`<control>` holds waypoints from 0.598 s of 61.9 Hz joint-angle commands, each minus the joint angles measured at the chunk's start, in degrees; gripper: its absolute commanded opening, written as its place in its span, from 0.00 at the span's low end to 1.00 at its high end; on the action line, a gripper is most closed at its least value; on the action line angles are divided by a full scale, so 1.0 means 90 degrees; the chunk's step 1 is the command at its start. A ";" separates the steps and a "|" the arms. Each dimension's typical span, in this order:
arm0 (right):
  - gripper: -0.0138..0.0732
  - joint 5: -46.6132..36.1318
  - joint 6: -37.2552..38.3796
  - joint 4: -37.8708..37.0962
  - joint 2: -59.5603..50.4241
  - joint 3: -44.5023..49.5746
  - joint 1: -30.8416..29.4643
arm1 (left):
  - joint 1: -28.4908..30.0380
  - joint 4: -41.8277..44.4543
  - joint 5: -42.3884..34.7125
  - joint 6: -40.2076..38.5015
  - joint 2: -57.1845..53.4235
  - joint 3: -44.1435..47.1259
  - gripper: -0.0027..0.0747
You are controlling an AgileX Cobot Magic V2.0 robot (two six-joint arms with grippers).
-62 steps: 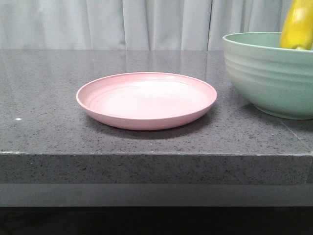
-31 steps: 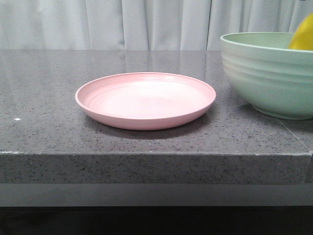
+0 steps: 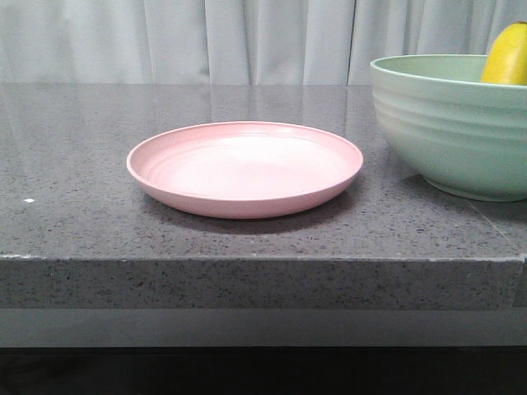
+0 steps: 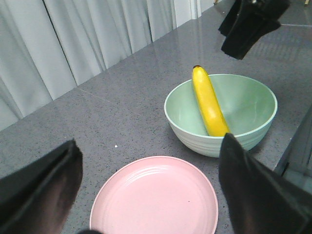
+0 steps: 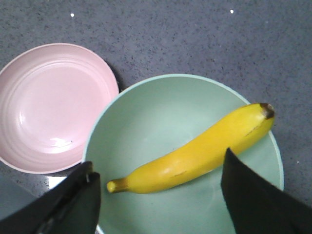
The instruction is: Transfer banana from pink plate to green bowl
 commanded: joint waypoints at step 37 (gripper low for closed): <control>0.78 -0.2103 -0.0090 0.0780 -0.2965 0.3515 0.0327 | 0.0010 -0.0063 -0.0461 -0.0030 -0.0066 -0.0214 0.75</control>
